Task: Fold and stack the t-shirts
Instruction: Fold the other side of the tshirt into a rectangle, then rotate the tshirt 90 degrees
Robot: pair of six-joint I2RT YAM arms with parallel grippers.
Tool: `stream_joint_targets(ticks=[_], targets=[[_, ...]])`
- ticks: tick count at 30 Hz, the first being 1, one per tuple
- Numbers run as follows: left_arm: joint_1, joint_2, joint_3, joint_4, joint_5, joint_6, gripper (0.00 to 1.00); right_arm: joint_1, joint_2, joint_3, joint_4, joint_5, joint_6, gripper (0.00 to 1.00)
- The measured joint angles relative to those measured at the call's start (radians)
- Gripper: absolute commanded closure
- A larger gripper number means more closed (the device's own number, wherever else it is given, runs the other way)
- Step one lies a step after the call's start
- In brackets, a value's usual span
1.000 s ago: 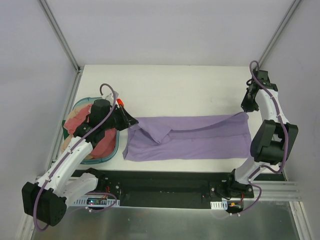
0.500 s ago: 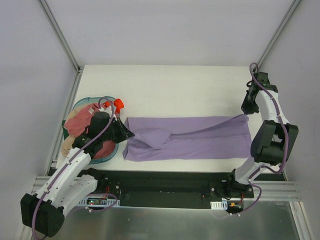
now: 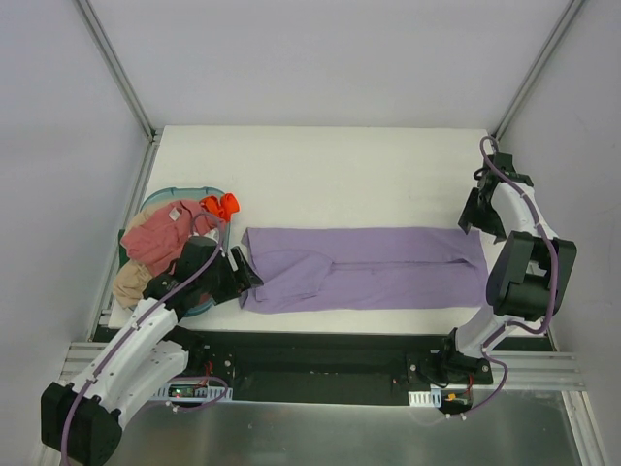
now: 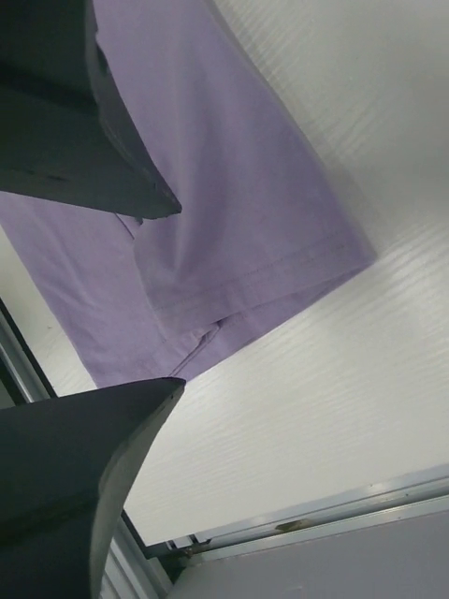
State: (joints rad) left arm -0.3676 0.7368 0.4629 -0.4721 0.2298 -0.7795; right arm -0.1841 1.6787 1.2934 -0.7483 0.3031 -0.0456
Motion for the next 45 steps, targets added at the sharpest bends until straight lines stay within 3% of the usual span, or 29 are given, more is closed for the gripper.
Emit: stream_joint_targets(ticks=[1, 2, 3, 9, 17, 21, 25, 32, 40, 45], targets=[[0.001, -0.008, 0.008, -0.011, -0.013, 0.0, 0.2, 0.0, 0.0, 0.0, -0.003, 0.008, 0.004, 0.16], [0.001, -0.014, 0.021, -0.026, -0.024, 0.002, 0.09, 0.0, -0.001, 0.002, -0.009, 0.013, 0.008, 0.02], [0.0, -0.019, 0.039, -0.04, -0.031, 0.004, 0.01, 0.001, -0.005, 0.003, -0.013, 0.016, 0.012, 0.04], [-0.069, 0.026, 0.199, -0.045, -0.046, 0.013, 0.01, 0.017, -0.12, 0.003, -0.02, -0.069, 0.018, 0.04], [-0.175, 0.282, 0.298, 0.097, -0.016, 0.013, 0.01, 0.075, -0.261, -0.112, 0.092, -0.429, 0.001, 0.04], [-0.176, 0.459, 0.328, 0.181, 0.019, 0.013, 0.01, 0.102, -0.174, -0.14, 0.107, -0.488, -0.003, 0.04], [-0.176, 0.667, 0.389, 0.233, 0.026, 0.016, 0.01, 0.101, -0.037, -0.137, 0.122, -0.454, -0.012, 0.04], [-0.114, 0.945, 0.493, 0.251, 0.064, 0.01, 0.01, 0.053, 0.192, -0.03, 0.107, -0.437, -0.017, 0.04], [-0.006, 1.209, 0.803, 0.249, 0.156, -0.006, 0.01, 0.034, 0.207, -0.009, 0.11, -0.418, -0.013, 0.04], [0.031, 1.437, 1.152, 0.218, 0.163, -0.006, 0.01, 0.047, 0.108, -0.136, 0.11, -0.414, 0.036, 0.04]])
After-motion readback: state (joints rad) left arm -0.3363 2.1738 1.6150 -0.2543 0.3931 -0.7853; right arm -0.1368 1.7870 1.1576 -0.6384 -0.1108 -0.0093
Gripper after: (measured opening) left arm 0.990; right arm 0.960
